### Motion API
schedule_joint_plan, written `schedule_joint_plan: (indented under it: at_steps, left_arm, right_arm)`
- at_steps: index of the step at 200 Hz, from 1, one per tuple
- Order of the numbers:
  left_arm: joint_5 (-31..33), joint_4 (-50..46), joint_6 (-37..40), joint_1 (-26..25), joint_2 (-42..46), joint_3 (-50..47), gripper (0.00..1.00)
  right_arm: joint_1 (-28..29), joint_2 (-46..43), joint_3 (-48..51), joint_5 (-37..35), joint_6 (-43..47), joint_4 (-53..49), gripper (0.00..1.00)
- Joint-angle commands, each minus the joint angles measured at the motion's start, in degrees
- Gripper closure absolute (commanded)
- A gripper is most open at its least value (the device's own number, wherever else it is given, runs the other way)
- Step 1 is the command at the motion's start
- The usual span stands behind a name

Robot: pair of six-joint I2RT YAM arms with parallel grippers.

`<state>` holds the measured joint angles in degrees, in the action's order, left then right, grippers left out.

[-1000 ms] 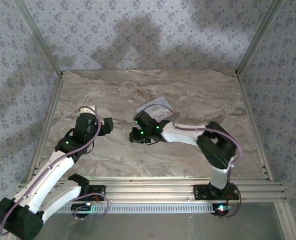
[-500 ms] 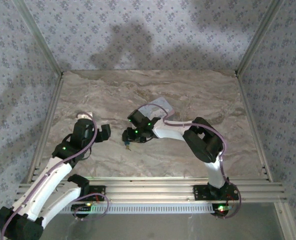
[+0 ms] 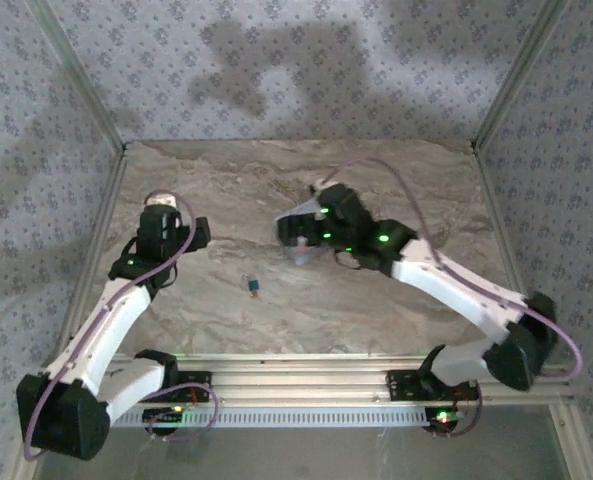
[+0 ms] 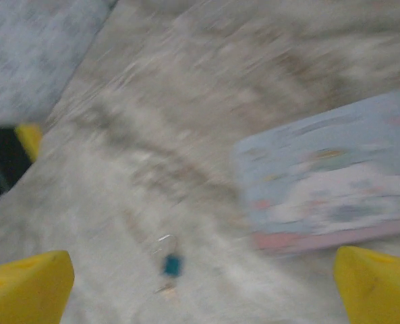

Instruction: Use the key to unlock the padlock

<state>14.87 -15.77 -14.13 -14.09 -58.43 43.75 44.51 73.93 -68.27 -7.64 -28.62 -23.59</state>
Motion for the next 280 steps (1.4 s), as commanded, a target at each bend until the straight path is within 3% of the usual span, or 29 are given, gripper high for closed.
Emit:
schedule_joint_plan:
  at_steps: [1,20,48,69,98,158,184,206,217,244,280]
  left_arm:
    - [3.65,11.43,12.79,0.6,-4.76,-1.91,0.02]
    - [10.29,15.87,15.36,1.3,-9.75,-3.62,0.02]
    - [8.61,22.4,12.08,4.74,-13.54,-8.24,0.02]
    - [5.25,30.93,9.8,6.91,-12.63,-14.39,0.02]
    - [2.03,38.65,10.36,7.75,-12.91,-18.98,0.02]
    - [-1.68,56.77,13.99,7.93,-16.55,-24.1,0.02]
    - [-2.06,59.17,16.35,8.17,-19.36,-23.23,0.02]
    - [-3.17,66.72,16.75,9.17,-25.43,-23.75,0.02]
    - [-4.59,63.52,15.05,10.62,-25.33,-22.49,0.02]
    - [-12.1,63.52,12.47,14.93,-29.78,-20.41,0.02]
    - [-12.67,61.92,12.46,15.49,-29.31,-19.97,0.02]
  right_arm:
    - [-7.93,-7.11,8.61,-12.46,7.09,-4.11,0.0]
    - [-18.65,-14.91,18.63,-13.96,8.09,1.98,0.0]
    - [-31.75,-22.46,36.09,-10.24,17.62,21.03,0.0]
    - [-38.47,-21.99,44.49,-7.69,20.94,30.7,0.0]
    - [-45.05,-17.15,50.89,-6.05,18.68,42.09,0.0]
    - [-47.97,-5.05,56.05,-2.39,20.6,68.31,0.0]
    - [-48.33,-0.22,54.88,-1.97,24.14,73.96,0.0]
    - [-49.47,5.07,55.25,-1.12,23.22,79.23,0.0]
    - [-49.45,8.14,55.94,0.02,23.76,83.96,0.0]
    - [-48.95,13.79,54.58,2.74,25.3,87.42,0.0]
    - [-45.96,13.23,47.14,-1.48,27.66,72.67,0.0]
